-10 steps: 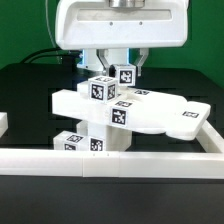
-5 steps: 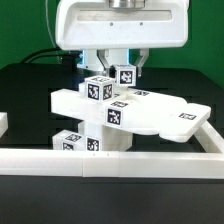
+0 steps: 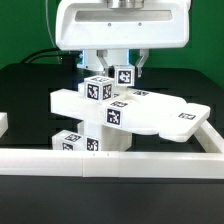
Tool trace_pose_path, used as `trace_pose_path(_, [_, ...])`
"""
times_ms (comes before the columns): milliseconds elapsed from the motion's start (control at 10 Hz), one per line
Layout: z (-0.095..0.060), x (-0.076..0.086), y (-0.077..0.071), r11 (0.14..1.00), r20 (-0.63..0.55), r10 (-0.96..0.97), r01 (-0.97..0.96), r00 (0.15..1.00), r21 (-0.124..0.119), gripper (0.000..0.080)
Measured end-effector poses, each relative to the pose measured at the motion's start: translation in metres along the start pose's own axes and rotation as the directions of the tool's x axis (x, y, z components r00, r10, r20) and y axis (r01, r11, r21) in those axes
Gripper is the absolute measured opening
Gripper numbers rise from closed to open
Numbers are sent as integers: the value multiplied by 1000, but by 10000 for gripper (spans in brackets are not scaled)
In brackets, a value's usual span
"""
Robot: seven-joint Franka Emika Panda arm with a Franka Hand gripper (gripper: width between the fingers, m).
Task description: Assemble chair
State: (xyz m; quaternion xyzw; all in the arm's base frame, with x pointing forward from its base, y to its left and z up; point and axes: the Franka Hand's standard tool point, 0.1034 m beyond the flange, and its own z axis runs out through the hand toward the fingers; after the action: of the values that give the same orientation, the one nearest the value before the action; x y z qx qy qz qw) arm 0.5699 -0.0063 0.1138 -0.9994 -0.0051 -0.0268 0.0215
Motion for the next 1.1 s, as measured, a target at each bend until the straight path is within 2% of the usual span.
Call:
trace_pose_path(100, [2, -2, 0, 991, -13, 132, -132, 991, 6, 284])
trace_pose_path(200, [2, -1, -1, 972, -12, 235, -234, 972, 22, 284])
trace_pose_path(600, [1, -1, -3, 901, -8, 433, -433, 901, 29, 284])
trace_pose_path(800, [1, -2, -2, 695, 34, 715, -715, 699, 80, 284])
trace_pose_path(900, [1, -1, -3, 648, 39, 757, -757, 652, 85, 284])
trace_pose_path(1100, [1, -1, -3, 674, 36, 734, -734, 678, 85, 284])
